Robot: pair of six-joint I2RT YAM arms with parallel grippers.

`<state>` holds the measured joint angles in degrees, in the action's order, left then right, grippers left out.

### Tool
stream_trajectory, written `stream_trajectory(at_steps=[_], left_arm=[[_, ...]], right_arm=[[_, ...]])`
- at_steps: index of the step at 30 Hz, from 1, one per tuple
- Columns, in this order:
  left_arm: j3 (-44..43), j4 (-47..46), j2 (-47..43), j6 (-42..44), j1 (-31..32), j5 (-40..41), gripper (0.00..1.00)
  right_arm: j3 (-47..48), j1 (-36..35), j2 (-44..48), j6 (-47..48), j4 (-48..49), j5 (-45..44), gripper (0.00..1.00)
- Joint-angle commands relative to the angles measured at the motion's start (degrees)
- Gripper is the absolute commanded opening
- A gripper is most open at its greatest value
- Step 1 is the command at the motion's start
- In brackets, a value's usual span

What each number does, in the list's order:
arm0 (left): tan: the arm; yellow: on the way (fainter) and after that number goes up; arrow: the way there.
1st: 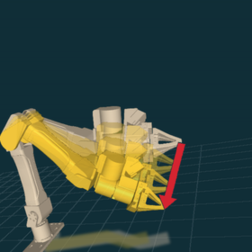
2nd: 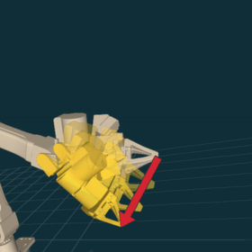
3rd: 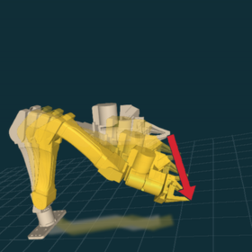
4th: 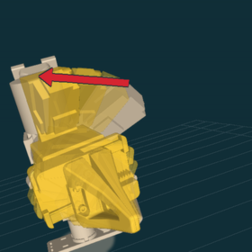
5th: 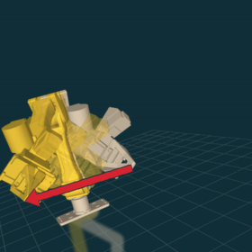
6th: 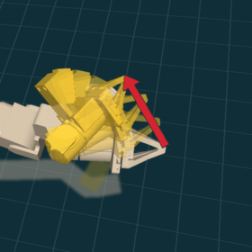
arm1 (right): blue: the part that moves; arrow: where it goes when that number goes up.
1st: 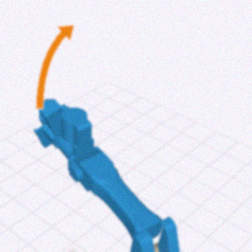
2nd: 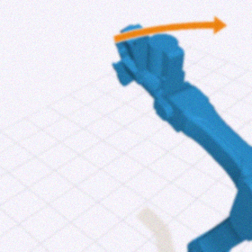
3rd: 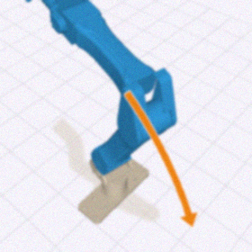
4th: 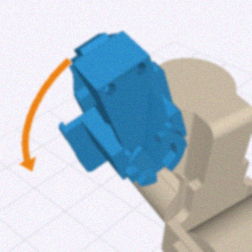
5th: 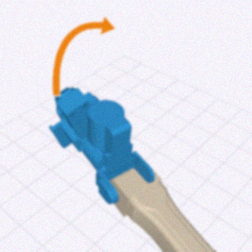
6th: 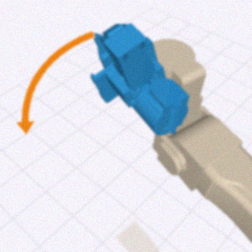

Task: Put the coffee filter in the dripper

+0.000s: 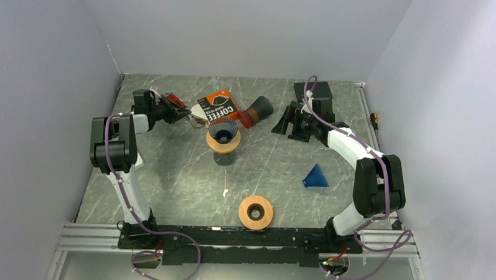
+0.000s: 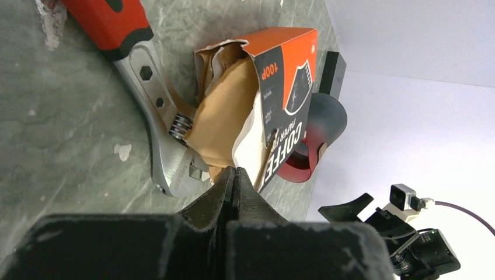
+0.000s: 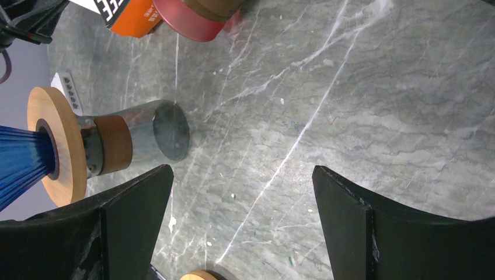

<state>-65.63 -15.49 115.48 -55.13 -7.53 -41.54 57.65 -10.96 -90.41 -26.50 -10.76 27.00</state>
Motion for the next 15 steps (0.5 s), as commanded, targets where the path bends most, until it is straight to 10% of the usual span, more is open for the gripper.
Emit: stream_trajectory(at_steps=[1, 15], left_arm=[[1.2, 2.5, -5.6, 3.4, -0.1, 1.3, 0.00], [0.1, 19.0, -15.2, 14.2, -1.3, 8.3, 0.00]], right_arm=[[1.1, 0.2, 2.1, 0.7, 0.5, -0.4, 0.95], [1.5, 0.2, 3.0, 0.9, 0.4, -0.7, 0.95]])
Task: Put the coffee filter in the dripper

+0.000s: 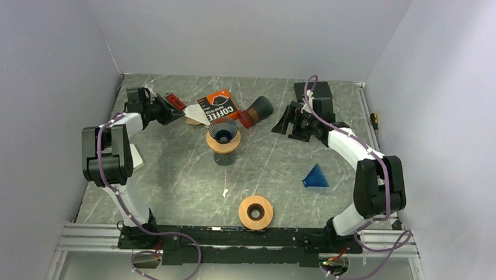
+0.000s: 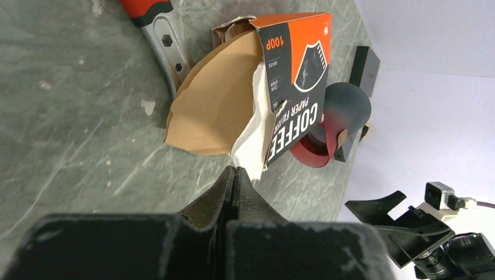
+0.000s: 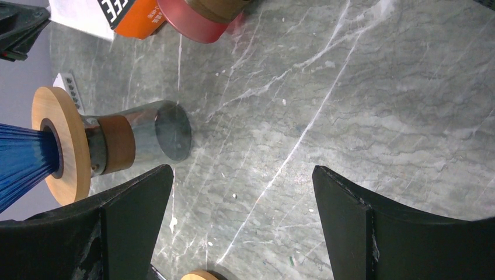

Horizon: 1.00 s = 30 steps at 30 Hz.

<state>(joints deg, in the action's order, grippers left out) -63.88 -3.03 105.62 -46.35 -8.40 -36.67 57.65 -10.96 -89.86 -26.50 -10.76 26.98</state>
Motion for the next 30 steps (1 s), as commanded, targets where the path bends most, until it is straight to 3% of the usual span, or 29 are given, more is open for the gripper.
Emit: stream_trajectory(at_steps=[1, 19, 30], left_arm=[[-1.8, 6.9, -6.0, 6.0, -0.4, 3.6, 0.00], [-10.9, 17.1, -20.8, 17.3, -0.4, 7.2, 0.00], [-17.2, 15.2, -22.4, 19.2, 0.5, -3.7, 0.00]], right_arm=[[1.6, 0.2, 2.4, 0.9, 0.5, -0.6, 0.95], [3.6, 0.2, 4.5, 2.1, -0.9, -1.9, 0.96], [5.1, 0.2, 8.5, 2.9, -1.0, -1.1, 1.00]])
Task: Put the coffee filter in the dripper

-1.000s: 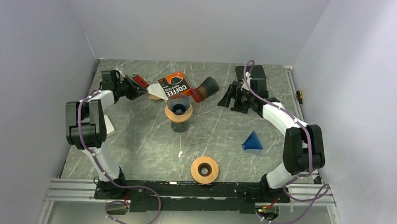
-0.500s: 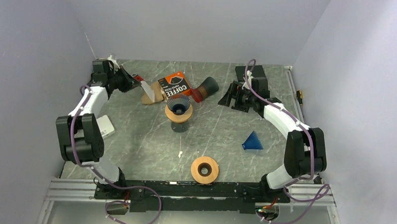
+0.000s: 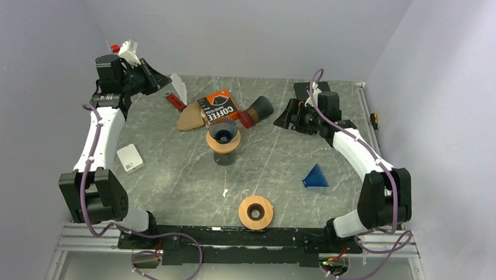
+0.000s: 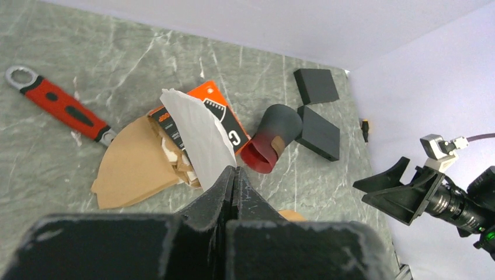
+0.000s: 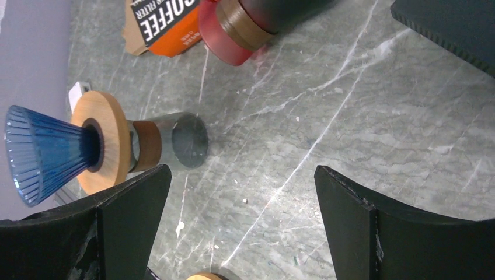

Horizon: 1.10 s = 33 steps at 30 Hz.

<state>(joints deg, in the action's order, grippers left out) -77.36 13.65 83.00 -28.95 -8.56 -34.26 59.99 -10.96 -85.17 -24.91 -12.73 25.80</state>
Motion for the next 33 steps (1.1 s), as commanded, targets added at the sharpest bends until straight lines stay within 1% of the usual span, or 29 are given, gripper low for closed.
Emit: stream_trajectory(at_steps=[1, 4, 8, 12, 15, 18, 23, 25, 27, 30, 33], left_arm=[[-4.7, -1.0, 0.6, 2.3, 1.2, -6.6, 0.00], [-8.8, 2.2, 1.6, 6.3, 4.6, -6.0, 0.00], [-12.5, 4.9, 1.9, 15.3, 11.2, -2.5, 0.00], [-13.1, 2.8, 0.5, 24.4, 18.5, 2.9, 0.00], [-12.5, 0.0, -0.7, 32.6, 22.6, 3.9, 0.00], [-11.3, -2.5, -1.5, 39.8, 26.0, 2.0, 0.00], [-11.4, -1.4, -1.5, 50.5, 29.5, -0.6, 0.00], [-10.6, -1.8, -1.9, 54.6, 30.5, -2.1, 0.00], [-8.6, -2.7, -2.8, 60.6, 31.5, -3.8, 0.00], [-5.6, -5.6, -4.4, 66.1, 32.7, -4.6, 0.00], [-4.2, -5.8, -5.3, 71.4, 33.2, -7.9, 0.00]], right_arm=[[2.9, 0.2, 4.2, 1.4, 1.0, 0.1, 1.00], [3.3, 0.2, 5.7, 1.5, 0.9, -0.1, 1.00], [4.6, 0.2, 7.1, 2.0, 0.1, 0.0, 1.00], [6.6, 0.2, 8.1, 2.2, -0.8, 0.7, 1.00], [7.9, 0.2, 9.5, 2.1, -1.0, 1.3, 1.00], [9.6, 0.2, 10.8, 2.3, -1.8, 1.2, 1.00], [12.4, 0.2, 13.1, 3.5, -3.6, 1.0, 1.00], [13.2, 0.3, 14.0, 4.1, -4.1, 1.2, 1.00], [14.1, 0.3, 15.0, 4.8, -4.5, 1.7, 0.99], [14.6, 0.3, 16.4, 5.7, -3.9, 3.3, 0.99], [14.4, 0.3, 17.4, 6.8, -2.2, 6.4, 0.99]])
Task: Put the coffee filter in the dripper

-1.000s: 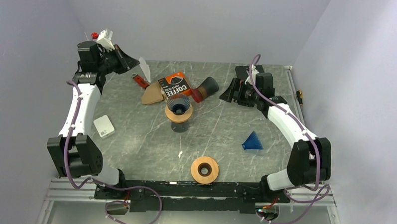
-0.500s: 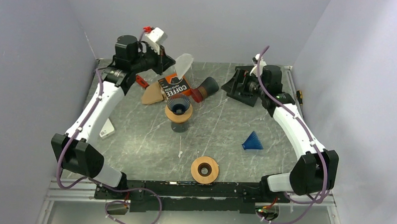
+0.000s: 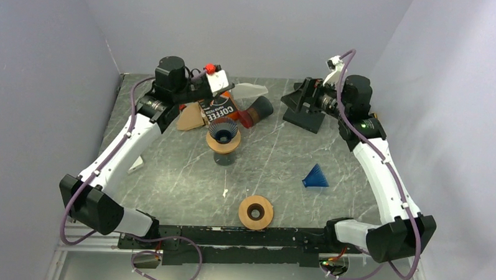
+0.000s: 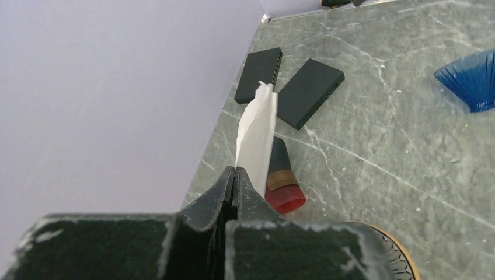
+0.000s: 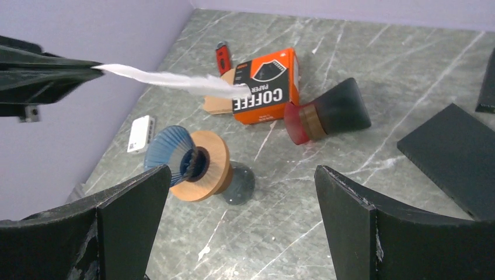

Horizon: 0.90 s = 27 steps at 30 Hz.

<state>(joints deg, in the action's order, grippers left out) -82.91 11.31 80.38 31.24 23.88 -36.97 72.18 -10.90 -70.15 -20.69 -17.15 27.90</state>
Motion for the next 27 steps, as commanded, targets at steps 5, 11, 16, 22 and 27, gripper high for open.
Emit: stream_trajectory(at_steps=[5, 11, 16, 22, 27], left_arm=[[2.9, -2.1, -3.2, 19.7, 1.3, -13.5, 0.00], [5.0, -4.9, -3.8, 19.3, 1.7, -20.8, 0.00], [6.0, -6.3, -3.7, 18.4, 1.9, -24.6, 0.00], [6.4, -7.2, -3.5, 17.1, 2.4, -25.3, 0.00], [6.7, -8.2, -3.4, 15.6, 2.5, -24.7, 0.00]], right_arm=[[0.9, 0.0, 2.9, 4.5, 5.2, 9.7, 0.99], [0.0, -2.7, 2.8, 9.3, 5.8, 13.2, 0.96], [0.5, -7.2, 1.9, 13.1, 3.7, 11.8, 0.88], [0.1, -9.4, 0.7, 14.0, 2.8, 9.7, 0.76], [-0.8, -9.9, 1.1, 14.2, 3.1, 8.4, 0.72]])
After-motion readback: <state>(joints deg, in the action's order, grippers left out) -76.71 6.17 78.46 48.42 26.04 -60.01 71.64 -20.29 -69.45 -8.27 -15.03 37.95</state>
